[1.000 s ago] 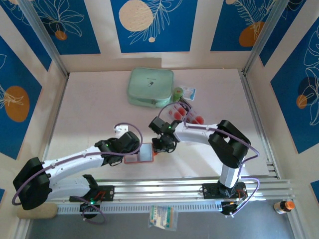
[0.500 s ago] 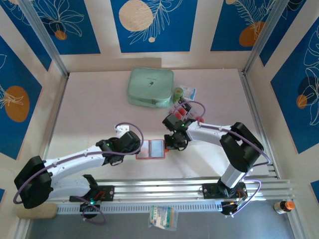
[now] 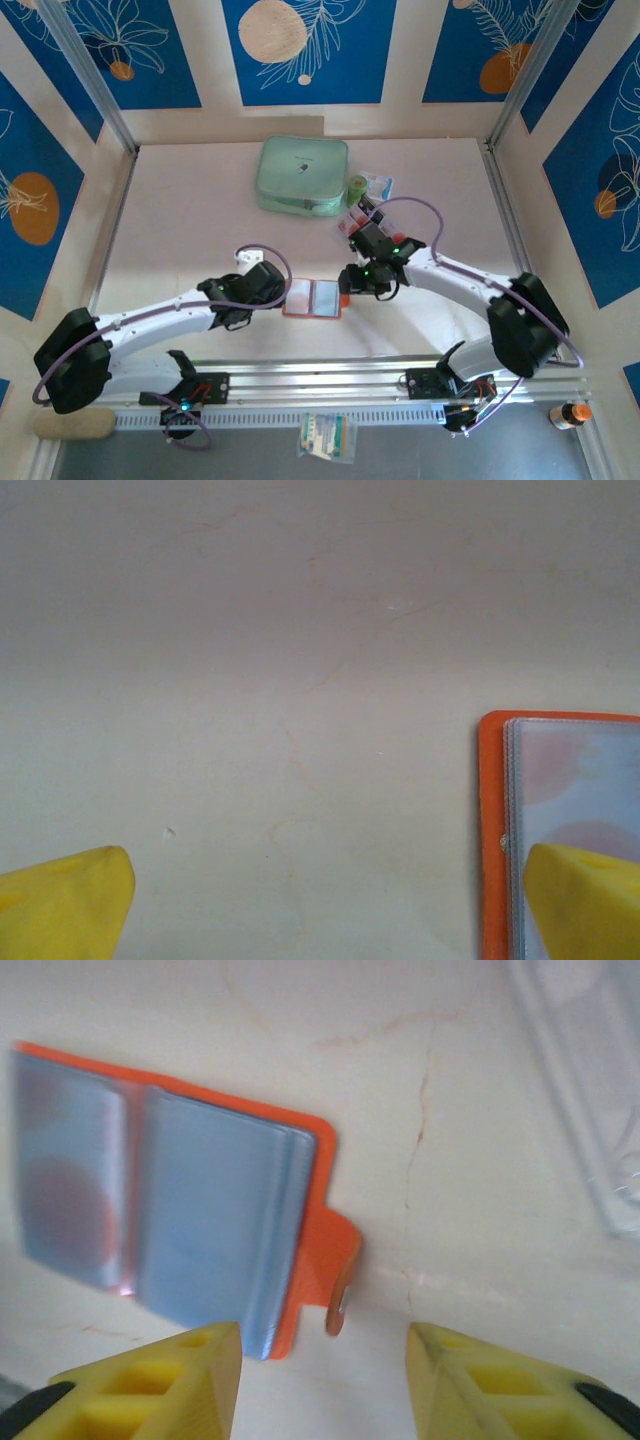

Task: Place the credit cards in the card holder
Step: Move the card holder to the bottom-center of the table, then pick up the credit card from the storage box.

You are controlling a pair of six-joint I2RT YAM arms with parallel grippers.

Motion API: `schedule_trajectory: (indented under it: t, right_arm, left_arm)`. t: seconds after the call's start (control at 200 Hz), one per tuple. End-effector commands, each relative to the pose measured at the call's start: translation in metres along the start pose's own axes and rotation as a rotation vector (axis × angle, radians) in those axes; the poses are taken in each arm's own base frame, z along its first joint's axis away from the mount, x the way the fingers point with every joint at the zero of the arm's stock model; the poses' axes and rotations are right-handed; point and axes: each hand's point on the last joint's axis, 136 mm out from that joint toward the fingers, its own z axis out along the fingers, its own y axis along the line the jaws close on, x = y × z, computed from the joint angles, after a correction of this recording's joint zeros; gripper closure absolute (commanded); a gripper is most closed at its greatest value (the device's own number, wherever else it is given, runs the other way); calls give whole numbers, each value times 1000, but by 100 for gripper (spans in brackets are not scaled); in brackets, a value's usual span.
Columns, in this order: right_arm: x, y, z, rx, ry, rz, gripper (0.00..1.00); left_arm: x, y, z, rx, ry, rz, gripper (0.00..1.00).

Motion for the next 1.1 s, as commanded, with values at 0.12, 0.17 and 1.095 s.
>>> schedule_trajectory:
  t: [0.12,0.17,1.095]
  right_arm:
    - [-48,-22,-54,106,-124,-105,52]
    - [-56,-31,-56,161,-131,-123,52]
    - [-90,-75,-10,451,-9,-238,69]
  left_arm:
    - [-10,-15,0,39,-2,14,0]
    - [-9,-17,1,41,4,17,0]
    - [-7,-18,4,44,13,20,0]
